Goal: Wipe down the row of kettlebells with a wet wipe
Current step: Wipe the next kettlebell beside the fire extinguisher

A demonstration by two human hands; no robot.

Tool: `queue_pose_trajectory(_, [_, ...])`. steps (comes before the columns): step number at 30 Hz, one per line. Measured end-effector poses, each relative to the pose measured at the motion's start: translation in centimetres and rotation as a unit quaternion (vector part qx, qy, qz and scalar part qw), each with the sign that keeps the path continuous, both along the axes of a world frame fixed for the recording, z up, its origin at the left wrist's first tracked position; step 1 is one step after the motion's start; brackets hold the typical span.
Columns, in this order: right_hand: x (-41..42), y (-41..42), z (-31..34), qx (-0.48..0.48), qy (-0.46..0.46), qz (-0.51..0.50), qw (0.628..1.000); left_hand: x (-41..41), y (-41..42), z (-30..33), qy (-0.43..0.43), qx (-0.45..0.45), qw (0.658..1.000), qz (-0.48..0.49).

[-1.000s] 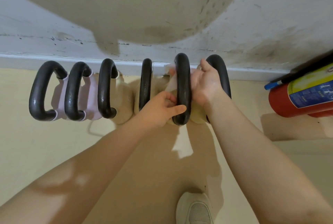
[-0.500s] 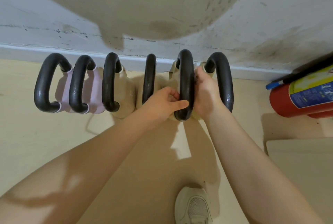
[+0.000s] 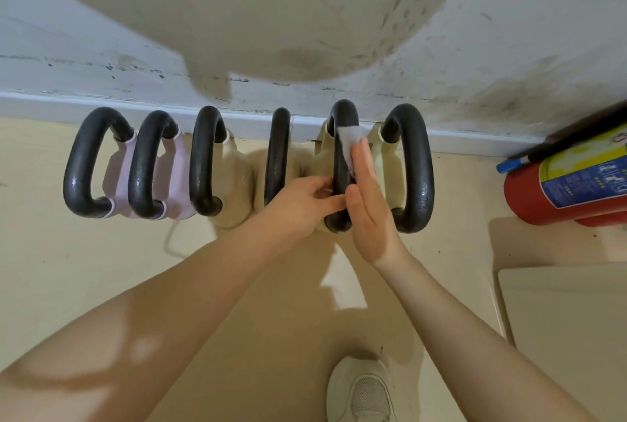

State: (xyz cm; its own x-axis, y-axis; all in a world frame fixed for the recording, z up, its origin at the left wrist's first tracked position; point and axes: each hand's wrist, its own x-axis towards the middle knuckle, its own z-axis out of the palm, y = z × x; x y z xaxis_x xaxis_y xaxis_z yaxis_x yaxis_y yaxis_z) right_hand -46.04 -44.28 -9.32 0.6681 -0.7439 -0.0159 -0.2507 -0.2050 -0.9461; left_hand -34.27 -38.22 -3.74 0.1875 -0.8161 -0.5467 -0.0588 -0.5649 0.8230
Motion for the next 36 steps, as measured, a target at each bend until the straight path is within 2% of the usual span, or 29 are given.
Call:
queue_pose_trajectory(3, [-0.7, -2.8, 0.2, -0.077, 0.048, 0.06, 0.994, -0.3, 0.1, -0.1, 0.023, 0.0, 0.999, 0.023])
queue_pose_trajectory(7, [-0.2, -3.5, 1.8, -0.067, 0.067, 0.045, 0.994, -0.7, 0.5, -0.1, 0.124, 0.033, 0.989, 0.079])
queue_pose_trajectory(9, [-0.8, -2.2, 1.7, -0.122, 0.091, 0.084, 0.985, -0.4, 0.9, -0.1, 0.193, 0.055, 0.972, 0.12])
queue_pose_trajectory(12, [-1.5, -2.0, 2.1, -0.27, 0.107, 0.17, 0.942, 0.4, 1.4, -0.3, 0.3, 0.064, 0.937, 0.167])
queue_pose_trajectory(14, [-0.6, -3.6, 2.8, -0.298, 0.119, 0.169, 0.932, 0.5, 1.5, -0.4, 0.322, 0.063, 0.926, 0.189])
queue_pose_trajectory(17, [1.4, -4.2, 3.8, -0.295, 0.124, 0.132, 0.938, 0.6, 1.3, -0.5, 0.342, 0.061, 0.907, 0.238])
queue_pose_trajectory(21, [0.7, -2.2, 3.5, -0.427, 0.132, 0.246, 0.86, 1.5, 0.8, -0.2, 0.374, 0.052, 0.882, 0.282])
queue_pose_trajectory(22, [0.4, -2.2, 3.6, -0.423, 0.127, 0.266, 0.857, 1.6, 0.6, -0.1, 0.368, 0.046, 0.884, 0.285])
queue_pose_trajectory(24, [0.6, -3.0, 3.8, -0.393, 0.105, 0.263, 0.875, 1.4, 0.6, 0.1, 0.36, 0.031, 0.886, 0.292])
queue_pose_trajectory(27, [1.4, -3.1, 3.2, -0.385, 0.097, 0.187, 0.899, 1.1, 0.8, -0.3, 0.35, 0.02, 0.892, 0.285])
queue_pose_trajectory(29, [1.1, -2.3, 2.2, -0.41, 0.134, 0.158, 0.888, 1.0, 1.0, -0.7, 0.338, 0.03, 0.902, 0.266])
queue_pose_trajectory(31, [0.1, -2.3, 1.7, -0.429, 0.161, 0.177, 0.871, 0.8, 1.4, -0.9, 0.294, 0.045, 0.924, 0.24])
queue_pose_trajectory(32, [0.1, -2.6, 1.8, -0.412, 0.166, 0.173, 0.879, 0.8, 1.6, -1.1, 0.261, 0.051, 0.938, 0.221])
queue_pose_trajectory(33, [0.3, -2.8, 2.3, -0.355, 0.164, 0.152, 0.908, 0.7, 1.8, -1.2, 0.229, 0.054, 0.951, 0.201])
queue_pose_trajectory(35, [1.1, -3.2, 3.6, -0.163, 0.119, 0.075, 0.977, 0.3, 2.2, -1.4, 0.178, 0.049, 0.971, 0.15])
queue_pose_trajectory(36, [1.5, -3.2, 3.9, -0.099, 0.101, 0.042, 0.989, 0.2, 2.3, -1.5, 0.149, 0.043, 0.981, 0.12])
